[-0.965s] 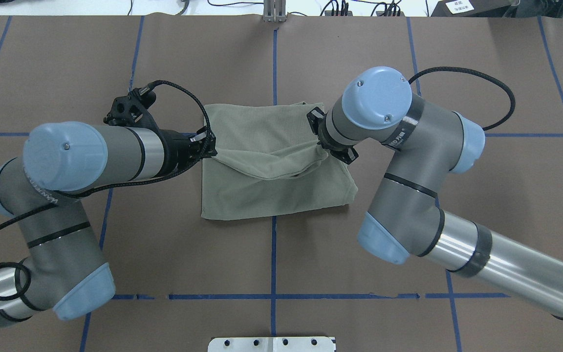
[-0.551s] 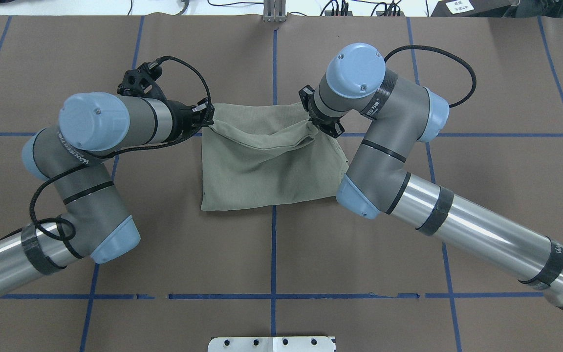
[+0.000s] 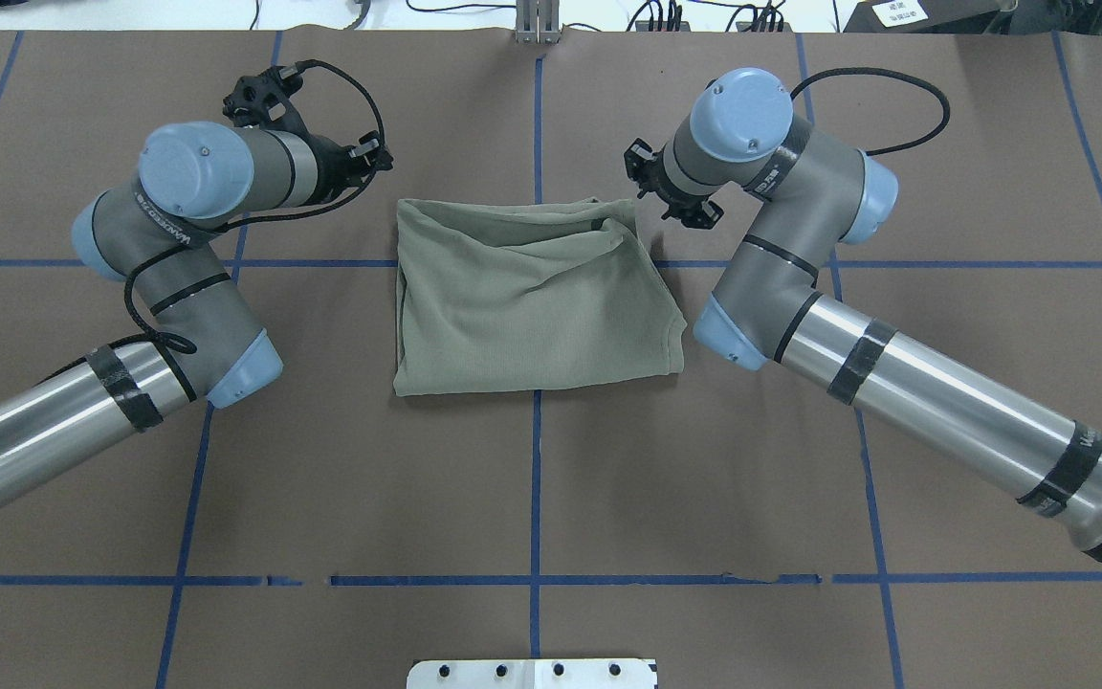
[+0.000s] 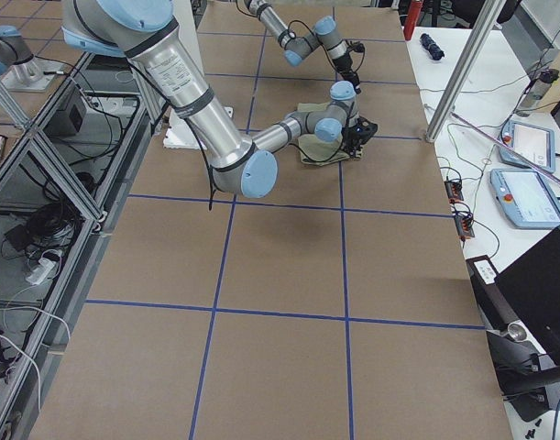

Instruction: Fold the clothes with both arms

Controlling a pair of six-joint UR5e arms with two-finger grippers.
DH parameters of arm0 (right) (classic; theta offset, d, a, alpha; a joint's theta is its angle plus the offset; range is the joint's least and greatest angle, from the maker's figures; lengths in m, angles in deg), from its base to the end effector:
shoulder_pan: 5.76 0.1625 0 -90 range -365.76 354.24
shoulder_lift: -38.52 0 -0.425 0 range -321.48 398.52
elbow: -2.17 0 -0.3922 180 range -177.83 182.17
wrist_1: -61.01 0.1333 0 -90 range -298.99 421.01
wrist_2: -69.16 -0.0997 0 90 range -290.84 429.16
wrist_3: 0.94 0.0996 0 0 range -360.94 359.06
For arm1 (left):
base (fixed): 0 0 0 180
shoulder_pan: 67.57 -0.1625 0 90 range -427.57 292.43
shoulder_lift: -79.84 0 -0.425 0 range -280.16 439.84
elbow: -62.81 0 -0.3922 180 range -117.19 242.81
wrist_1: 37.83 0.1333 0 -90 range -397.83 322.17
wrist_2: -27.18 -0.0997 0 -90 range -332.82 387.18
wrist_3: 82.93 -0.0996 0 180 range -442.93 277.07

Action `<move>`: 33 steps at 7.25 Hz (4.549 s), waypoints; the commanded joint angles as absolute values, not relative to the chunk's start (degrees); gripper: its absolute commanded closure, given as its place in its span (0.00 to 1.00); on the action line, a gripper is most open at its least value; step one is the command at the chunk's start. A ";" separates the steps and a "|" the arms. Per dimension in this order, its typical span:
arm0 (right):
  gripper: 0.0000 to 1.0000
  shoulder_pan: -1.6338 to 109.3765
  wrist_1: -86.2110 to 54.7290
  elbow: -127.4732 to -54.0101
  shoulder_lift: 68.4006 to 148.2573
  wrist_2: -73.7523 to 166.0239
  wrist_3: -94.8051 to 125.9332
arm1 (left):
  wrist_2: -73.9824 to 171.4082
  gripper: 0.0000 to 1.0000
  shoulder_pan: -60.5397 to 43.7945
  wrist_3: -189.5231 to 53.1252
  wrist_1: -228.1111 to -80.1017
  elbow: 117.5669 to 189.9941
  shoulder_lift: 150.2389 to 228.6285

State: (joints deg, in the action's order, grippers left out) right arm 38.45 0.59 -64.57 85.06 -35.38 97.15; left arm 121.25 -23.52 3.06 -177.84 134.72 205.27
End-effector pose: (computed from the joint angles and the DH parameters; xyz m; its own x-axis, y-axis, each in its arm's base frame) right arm -0.4968 -0.6343 0.3217 0.3826 0.5622 0.7332 -0.5973 0.7559 -0.2680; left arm 0.4519 -0.6128 0.3382 0.3213 -0.2138 -0.9225 0.6255 0.7793 0.0373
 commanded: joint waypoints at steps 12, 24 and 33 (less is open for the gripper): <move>0.00 83.26 -22.66 -71.29 109.07 -66.62 8.29 | 164.35 0.43 20.22 -77.73 -145.56 146.11 186.54; 0.00 79.32 -40.51 -85.55 112.88 -65.84 -4.28 | 164.02 0.00 21.55 -77.57 -139.08 155.53 177.13; 0.00 79.23 -40.51 -96.60 117.52 -64.26 0.38 | 164.63 0.00 21.29 -77.39 -139.25 161.95 172.74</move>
State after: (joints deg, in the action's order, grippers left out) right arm 79.24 -40.51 -93.09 115.67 -64.16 0.34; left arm 164.19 21.24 -77.44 -139.16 161.47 173.54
